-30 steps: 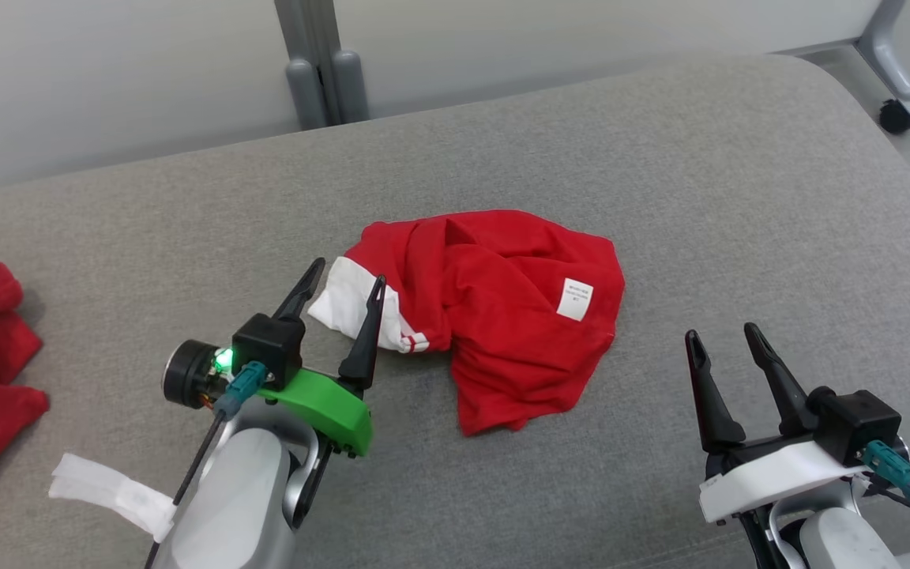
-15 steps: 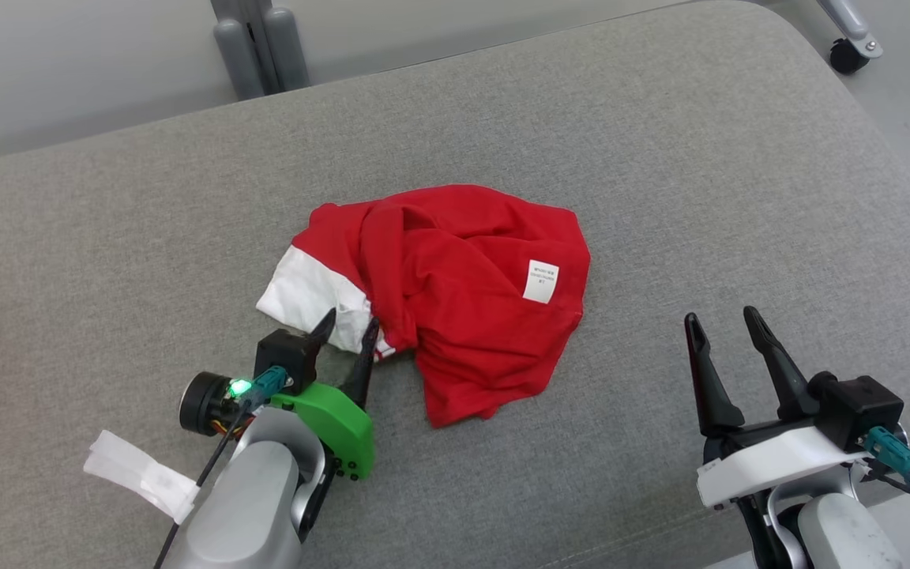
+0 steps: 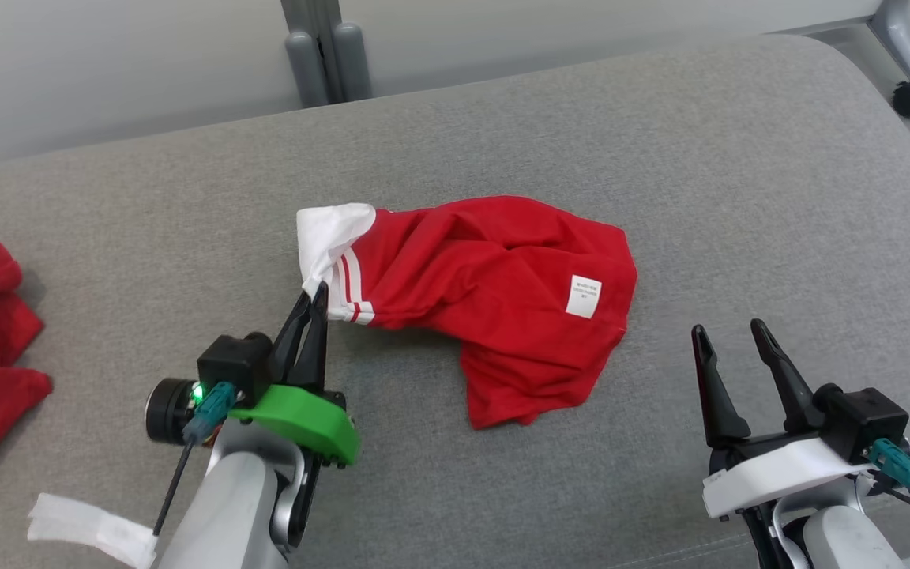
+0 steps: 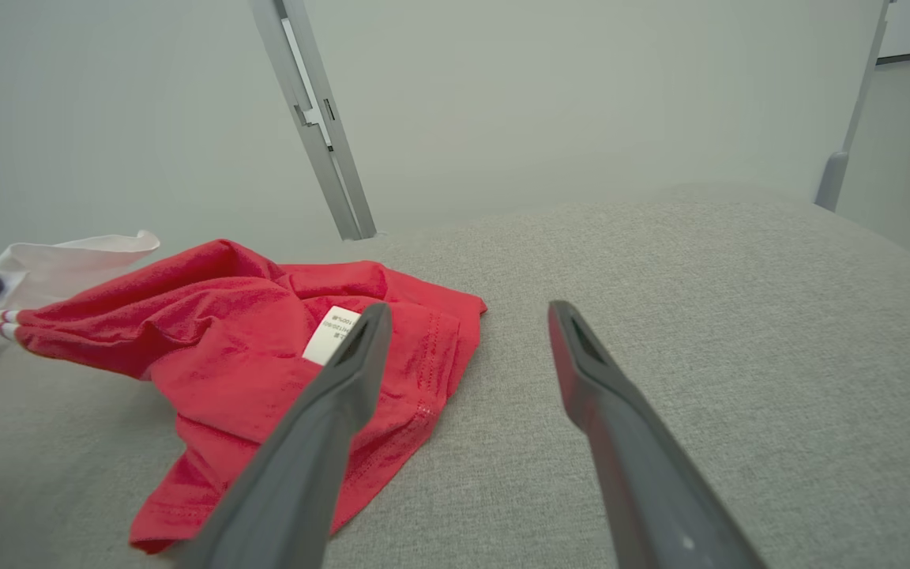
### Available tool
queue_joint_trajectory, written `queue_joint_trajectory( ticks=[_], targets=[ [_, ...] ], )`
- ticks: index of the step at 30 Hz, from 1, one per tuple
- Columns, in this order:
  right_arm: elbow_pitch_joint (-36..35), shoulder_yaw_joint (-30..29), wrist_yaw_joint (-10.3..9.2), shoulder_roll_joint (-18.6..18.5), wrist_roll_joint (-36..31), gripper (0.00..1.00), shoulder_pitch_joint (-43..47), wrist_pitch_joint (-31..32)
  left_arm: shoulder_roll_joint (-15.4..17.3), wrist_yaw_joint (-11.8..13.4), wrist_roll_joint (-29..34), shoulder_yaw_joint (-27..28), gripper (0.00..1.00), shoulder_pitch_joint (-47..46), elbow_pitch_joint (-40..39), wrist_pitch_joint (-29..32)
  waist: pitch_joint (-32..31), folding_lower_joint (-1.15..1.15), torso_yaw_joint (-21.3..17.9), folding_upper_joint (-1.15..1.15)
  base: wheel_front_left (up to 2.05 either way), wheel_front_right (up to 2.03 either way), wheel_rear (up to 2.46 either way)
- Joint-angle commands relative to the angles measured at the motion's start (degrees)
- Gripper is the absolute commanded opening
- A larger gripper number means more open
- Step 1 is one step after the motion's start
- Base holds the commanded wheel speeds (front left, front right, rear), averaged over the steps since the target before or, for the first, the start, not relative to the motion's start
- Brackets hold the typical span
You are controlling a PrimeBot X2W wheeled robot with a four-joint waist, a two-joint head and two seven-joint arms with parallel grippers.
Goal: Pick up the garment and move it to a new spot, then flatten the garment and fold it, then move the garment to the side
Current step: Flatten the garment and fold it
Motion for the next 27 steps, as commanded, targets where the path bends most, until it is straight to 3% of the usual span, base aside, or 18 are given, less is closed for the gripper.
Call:
queue_joint_trajectory(
  ticks=[1, 9, 19, 21, 22, 23, 27],
  targets=[
    [-0.2, -0.2, 0.0, 0.1, -0.4, 1.0, 0.9, -0.2, 0.7, 0.5, 0.6, 0.7, 0.0, 2.8, -2.2, 0.0, -1.4, 0.0, 3.0, 0.0, 0.0, 0.0, 0.0],
    [-0.2, -0.5, 0.0, -0.2, -0.7, 1.0, 1.8, -0.2, 0.7, 2.1, -0.6, 4.0, 0.0, 14.2, -11.2, 0.0, -2.0, 0.0, 7.8, 0.0, 0.0, 0.0, 0.0],
    [0.0, -0.3, 0.0, -0.8, -0.5, 1.0, 1.9, -0.2, -0.3, 2.9, -3.5, 3.3, 0.0, 23.6, -9.3, 0.0, -1.6, 0.0, 11.0, 0.0, 0.0, 0.0, 0.0],
    [0.2, -0.2, 0.0, -0.9, -0.4, 1.0, 1.8, -0.2, -0.4, 2.8, -3.9, 2.5, 0.51, 24.0, -8.4, 0.0, -1.6, 0.0, 11.3, 0.0, 0.0, 0.0, 0.0],
    [0.3, -0.2, 0.0, -1.0, -0.4, 1.0, 1.8, -0.2, -0.4, 2.8, -4.0, 2.2, 0.87, 24.0, -8.0, 0.0, -1.7, 0.0, 11.4, 0.0, 0.0, 0.0, 0.0],
    [0.3, -0.2, 0.0, -1.0, -0.4, 1.0, 1.7, -0.2, -0.4, 2.9, -4.2, 2.1, 1.0, 23.8, -8.0, 0.0, -1.8, 0.0, 11.5, 0.0, 0.0, 0.0, 0.0],
    [0.6, 0.1, 0.0, -1.0, -0.4, 1.0, 1.9, -0.2, -0.5, 3.7, -3.7, 3.1, 1.0, 22.8, -10.5, 0.0, -2.6, 0.0, 11.6, 0.0, 0.0, 0.0, 0.0]
  ],
)
